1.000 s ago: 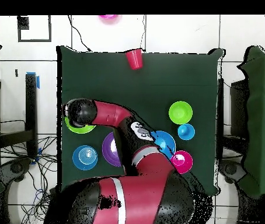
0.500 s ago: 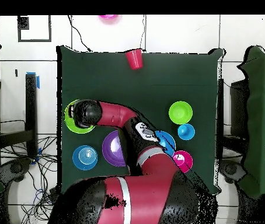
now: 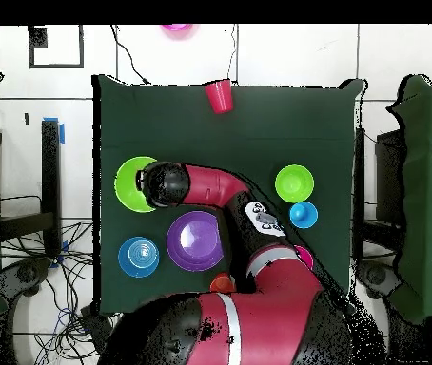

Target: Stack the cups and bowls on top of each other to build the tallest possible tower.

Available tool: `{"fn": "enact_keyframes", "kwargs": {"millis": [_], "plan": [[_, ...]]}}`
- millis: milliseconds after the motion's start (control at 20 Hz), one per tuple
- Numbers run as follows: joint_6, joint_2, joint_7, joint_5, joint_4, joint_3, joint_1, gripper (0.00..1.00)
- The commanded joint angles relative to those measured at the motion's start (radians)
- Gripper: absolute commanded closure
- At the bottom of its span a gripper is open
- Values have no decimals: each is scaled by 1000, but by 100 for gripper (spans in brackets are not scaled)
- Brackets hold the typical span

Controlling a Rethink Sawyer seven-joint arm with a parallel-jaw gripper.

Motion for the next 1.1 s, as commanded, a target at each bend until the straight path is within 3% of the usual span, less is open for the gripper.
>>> {"fn": "enact_keyframes", "kwargs": {"millis": [50,350,600,900,1100], "plan": [[113,18,-56,-124,-40,-32,-17,0],[23,60,41,-143,-17,-69,20,0],[18,77,49,-159,-38,-82,44,0],[103,27,75,-126,-57,-107,84,0],[137,-36,87,-97,-13,-106,77,0]]}}
